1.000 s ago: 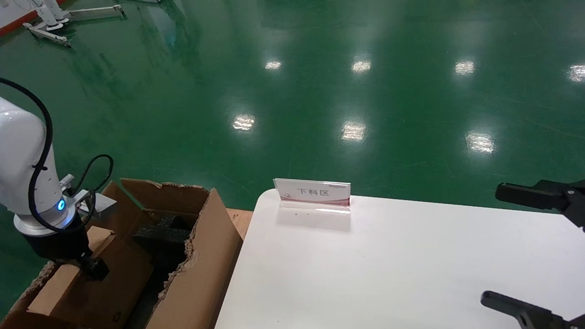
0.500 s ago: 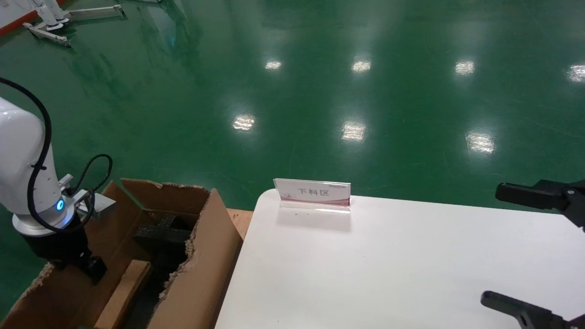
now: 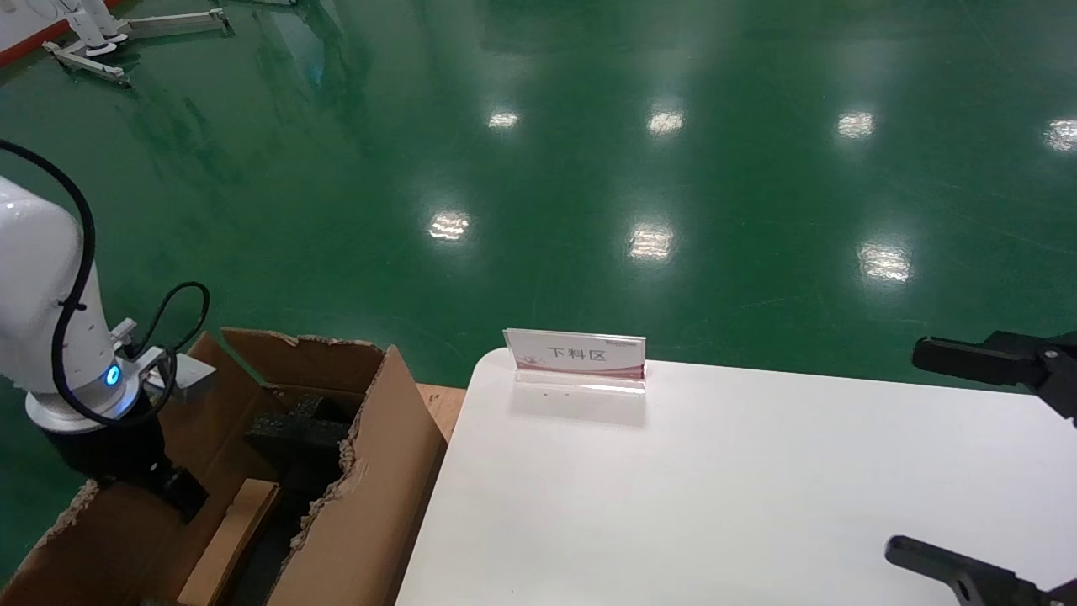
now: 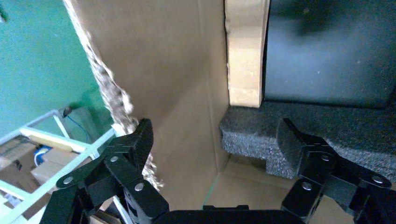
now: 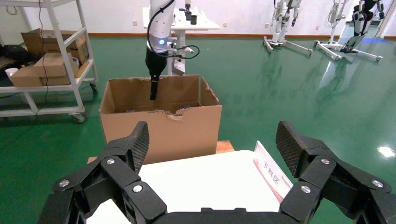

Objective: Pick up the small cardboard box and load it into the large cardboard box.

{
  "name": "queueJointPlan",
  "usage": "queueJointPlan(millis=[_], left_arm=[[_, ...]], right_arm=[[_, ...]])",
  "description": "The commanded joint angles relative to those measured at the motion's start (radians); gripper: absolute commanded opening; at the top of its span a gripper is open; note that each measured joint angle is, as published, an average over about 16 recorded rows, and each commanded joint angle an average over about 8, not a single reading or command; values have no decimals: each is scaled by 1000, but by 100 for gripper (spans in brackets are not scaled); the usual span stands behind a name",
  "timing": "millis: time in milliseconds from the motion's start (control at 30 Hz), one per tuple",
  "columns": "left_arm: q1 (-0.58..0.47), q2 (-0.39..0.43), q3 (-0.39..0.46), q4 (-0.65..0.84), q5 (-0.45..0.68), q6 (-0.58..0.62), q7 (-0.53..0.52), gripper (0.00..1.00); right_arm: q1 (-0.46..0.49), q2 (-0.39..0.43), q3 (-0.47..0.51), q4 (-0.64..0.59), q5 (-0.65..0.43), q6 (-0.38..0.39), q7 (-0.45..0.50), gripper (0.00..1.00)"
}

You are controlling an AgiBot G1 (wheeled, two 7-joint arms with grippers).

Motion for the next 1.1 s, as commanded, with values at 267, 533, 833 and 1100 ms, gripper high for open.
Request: queueJointPlan(millis=[267, 533, 833, 1100], left_arm=[[-66, -21, -65, -16, 29, -23, 71, 100], [-185, -113, -161, -91, 55, -54, 213, 100], [-318, -317, -299, -233, 16, -78, 477, 100], [-380, -527, -419, -336, -103, -63, 750, 100]], right_arm=[[0, 0, 0, 0, 0, 0, 0, 100], [0, 0, 0, 0, 0, 0, 0, 100], [0, 0, 0, 0, 0, 0, 0, 100], [0, 0, 0, 0, 0, 0, 0, 100]])
